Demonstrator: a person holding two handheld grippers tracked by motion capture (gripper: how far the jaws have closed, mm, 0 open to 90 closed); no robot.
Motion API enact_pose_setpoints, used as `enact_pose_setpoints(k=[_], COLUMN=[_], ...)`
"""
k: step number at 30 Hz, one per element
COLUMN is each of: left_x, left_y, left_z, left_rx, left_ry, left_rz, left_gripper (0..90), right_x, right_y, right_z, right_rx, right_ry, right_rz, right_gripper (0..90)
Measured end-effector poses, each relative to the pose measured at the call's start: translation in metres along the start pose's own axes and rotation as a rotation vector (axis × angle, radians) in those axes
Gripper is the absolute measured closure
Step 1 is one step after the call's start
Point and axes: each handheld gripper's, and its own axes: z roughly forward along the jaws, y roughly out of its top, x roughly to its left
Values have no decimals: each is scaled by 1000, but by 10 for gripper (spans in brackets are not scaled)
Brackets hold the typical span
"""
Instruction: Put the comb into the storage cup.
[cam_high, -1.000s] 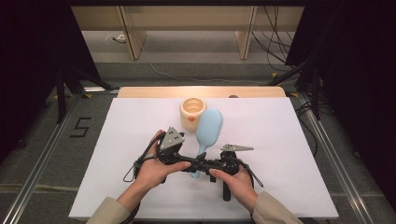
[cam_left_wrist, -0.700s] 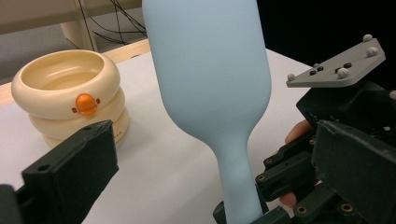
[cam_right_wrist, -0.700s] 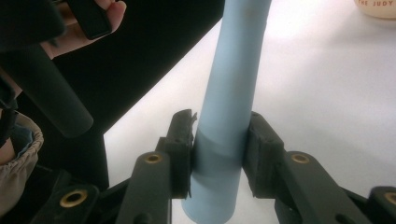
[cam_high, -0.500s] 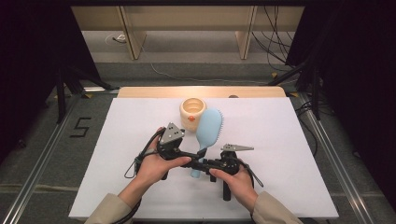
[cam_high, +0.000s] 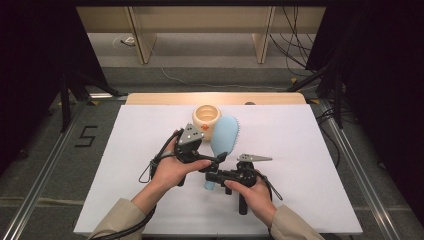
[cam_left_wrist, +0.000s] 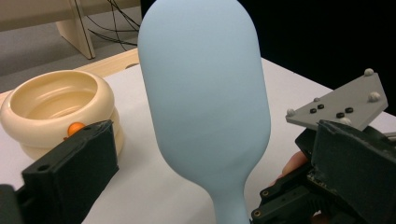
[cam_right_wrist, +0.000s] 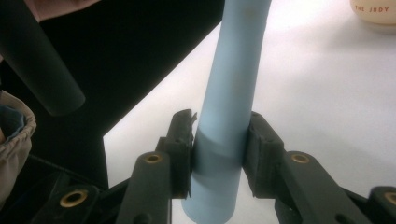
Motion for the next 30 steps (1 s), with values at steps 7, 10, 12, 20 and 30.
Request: enact_pose_setpoints(k=[7, 10, 12, 20, 30], left_x=[1, 1, 1, 5, 3], left_y=[7, 10, 12, 23, 30], left_z=[7, 10, 13, 24, 32], left_rx=[6, 7, 11, 32, 39], left_ry=[-1, 0, 2, 11, 13], left_rz=[-21, -22, -25, -29, -29], left_gripper=[2, 2, 2, 1, 2], right_x=[-1, -1, 0, -1, -1], right_y=[0, 0, 0, 0, 1], right_z=[0, 0, 0, 0, 0], right_rx=[-1, -2, 0, -5, -5], right_ry=[-4, -4, -4, -4, -3], right_rz=[-1, -2, -2, -7, -3], right_gripper=[670, 670, 670, 670, 670])
